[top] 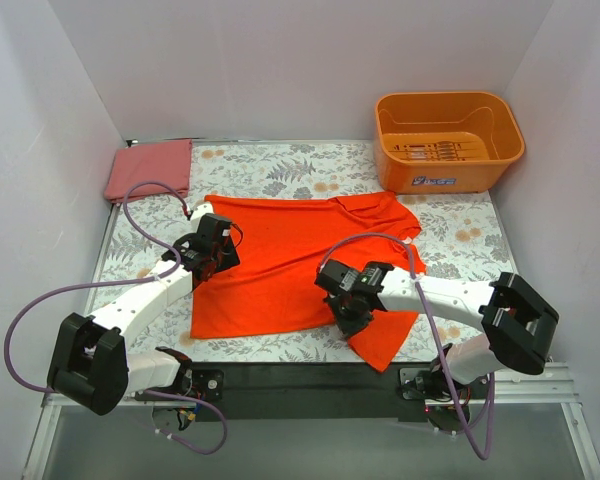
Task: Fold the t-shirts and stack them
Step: Flatten the tshirt out
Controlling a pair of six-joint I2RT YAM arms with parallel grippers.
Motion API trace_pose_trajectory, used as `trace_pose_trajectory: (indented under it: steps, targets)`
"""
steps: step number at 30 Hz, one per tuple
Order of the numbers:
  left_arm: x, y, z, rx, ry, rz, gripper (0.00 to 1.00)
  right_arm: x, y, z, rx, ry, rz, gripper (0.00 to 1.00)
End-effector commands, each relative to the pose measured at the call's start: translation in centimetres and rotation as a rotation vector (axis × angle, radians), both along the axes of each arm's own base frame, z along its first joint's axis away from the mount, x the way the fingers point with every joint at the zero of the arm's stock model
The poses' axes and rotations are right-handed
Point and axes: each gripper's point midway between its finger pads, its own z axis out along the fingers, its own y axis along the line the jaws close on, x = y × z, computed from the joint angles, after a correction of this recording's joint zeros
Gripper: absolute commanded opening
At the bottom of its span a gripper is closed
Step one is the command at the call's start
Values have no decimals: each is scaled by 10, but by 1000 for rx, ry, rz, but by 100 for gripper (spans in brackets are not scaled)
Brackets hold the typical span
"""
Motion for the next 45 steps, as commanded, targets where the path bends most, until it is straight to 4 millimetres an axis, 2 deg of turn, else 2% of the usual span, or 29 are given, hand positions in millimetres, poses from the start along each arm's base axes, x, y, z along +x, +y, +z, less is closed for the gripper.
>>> trace_pose_trajectory:
  steps: [1,3,4,7,11,12,13,17,20,22,24,30,33,39,45]
  targets:
    - [4,1,7,-7,-36,0,45,6,27,30,108,-24,13,1]
    - [4,0,7,-8,-33,-4,45,11,33,33,114,-36,24,12]
    - [4,0,6,-8,-32,-6,45,12,34,30,101,-31,27,24]
    - [2,0,4,-8,-23,-11,45,11,33,28,90,-24,36,37]
    - [1,-2,1,-14,-13,-18,45,26,13,32,75,-95,-30,41]
    - [1,-2,1,-12,-10,-18,45,26,2,27,62,-92,-55,41]
    - [1,-2,-1,-9,-3,-19,45,31,-4,33,85,-111,-73,43]
    - [0,-1,-6,2,21,-12,45,63,-52,25,76,-163,-240,42]
    - [-1,2,-6,13,25,-2,45,78,-83,16,84,-190,-328,42]
    - [0,3,-6,18,21,3,45,82,-92,9,94,-188,-353,42]
    - [-1,6,-6,27,20,11,45,75,-106,-6,73,-135,-377,42]
    - [0,7,-4,35,15,17,45,54,-115,-23,51,-62,-413,42]
    - [0,10,-5,37,16,29,45,51,-117,-22,30,-42,-428,43]
    - [0,18,-4,47,14,58,46,36,-146,-27,-166,28,-447,48]
    - [1,26,-3,49,13,92,46,41,-174,-17,-348,7,-433,53]
